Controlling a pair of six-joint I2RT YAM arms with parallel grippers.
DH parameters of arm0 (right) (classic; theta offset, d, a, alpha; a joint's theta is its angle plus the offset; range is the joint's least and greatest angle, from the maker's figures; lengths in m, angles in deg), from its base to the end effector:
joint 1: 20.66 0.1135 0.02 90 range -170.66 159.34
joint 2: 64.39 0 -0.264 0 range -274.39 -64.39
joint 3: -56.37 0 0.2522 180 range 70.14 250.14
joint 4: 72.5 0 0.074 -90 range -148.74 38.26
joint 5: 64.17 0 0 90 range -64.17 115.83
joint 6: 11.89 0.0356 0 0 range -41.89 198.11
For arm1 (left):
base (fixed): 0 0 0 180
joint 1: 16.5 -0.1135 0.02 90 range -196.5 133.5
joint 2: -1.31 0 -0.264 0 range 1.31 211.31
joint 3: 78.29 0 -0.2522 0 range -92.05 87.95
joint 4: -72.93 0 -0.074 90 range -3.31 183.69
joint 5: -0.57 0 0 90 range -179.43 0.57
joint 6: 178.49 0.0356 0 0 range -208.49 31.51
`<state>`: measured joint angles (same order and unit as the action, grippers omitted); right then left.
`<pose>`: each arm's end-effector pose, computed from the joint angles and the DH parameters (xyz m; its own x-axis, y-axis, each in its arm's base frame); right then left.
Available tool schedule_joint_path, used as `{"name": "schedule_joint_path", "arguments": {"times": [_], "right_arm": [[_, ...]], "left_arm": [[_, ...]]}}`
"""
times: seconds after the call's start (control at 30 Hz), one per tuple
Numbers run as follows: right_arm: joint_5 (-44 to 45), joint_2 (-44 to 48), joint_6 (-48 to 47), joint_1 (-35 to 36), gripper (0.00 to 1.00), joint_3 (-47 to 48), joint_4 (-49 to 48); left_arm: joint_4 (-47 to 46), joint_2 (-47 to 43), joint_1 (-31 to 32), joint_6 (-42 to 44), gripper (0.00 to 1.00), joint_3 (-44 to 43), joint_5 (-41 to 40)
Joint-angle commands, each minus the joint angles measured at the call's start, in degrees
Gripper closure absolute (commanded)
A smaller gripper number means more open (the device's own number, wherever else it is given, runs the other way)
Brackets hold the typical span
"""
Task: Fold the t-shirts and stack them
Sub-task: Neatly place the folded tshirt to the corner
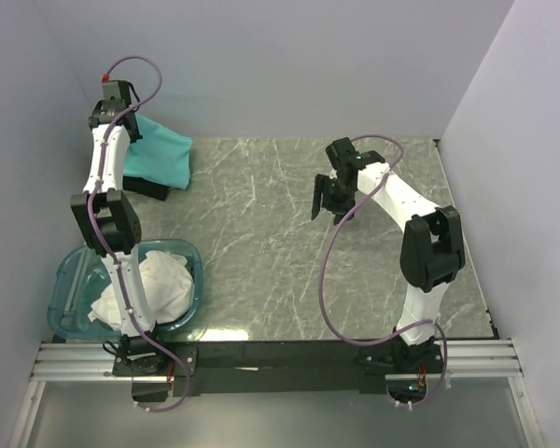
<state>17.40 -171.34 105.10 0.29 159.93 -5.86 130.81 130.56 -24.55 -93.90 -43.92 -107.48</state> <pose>0.3586 0.1429 0.2485 -0.9639 0.1117 -0.2418 0.0415 0.9597 0.2778 0.5032 0.0823 0.3176 -0.6190 -0.1781 -0.7650 -0.4232 0.8961 0.1338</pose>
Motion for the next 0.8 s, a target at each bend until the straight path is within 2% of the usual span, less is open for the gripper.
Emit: {"name": "schedule_joint_path", "arguments": {"times": [0.0,0.77], "right_arm": [[-0.01,-0.71,-0.26,-0.03,0.29,3.36,1.78],[-0.36,-3.26,-0.44,0.14,0.29,6.7,3.54]], "left_arm": [[-1.75,-3.83,-0.38,-0.65,1.0,-2.34,0.64],[-2.9,-4.8,-5.66,-3.64,1.0,-4.18,4.86]]}}
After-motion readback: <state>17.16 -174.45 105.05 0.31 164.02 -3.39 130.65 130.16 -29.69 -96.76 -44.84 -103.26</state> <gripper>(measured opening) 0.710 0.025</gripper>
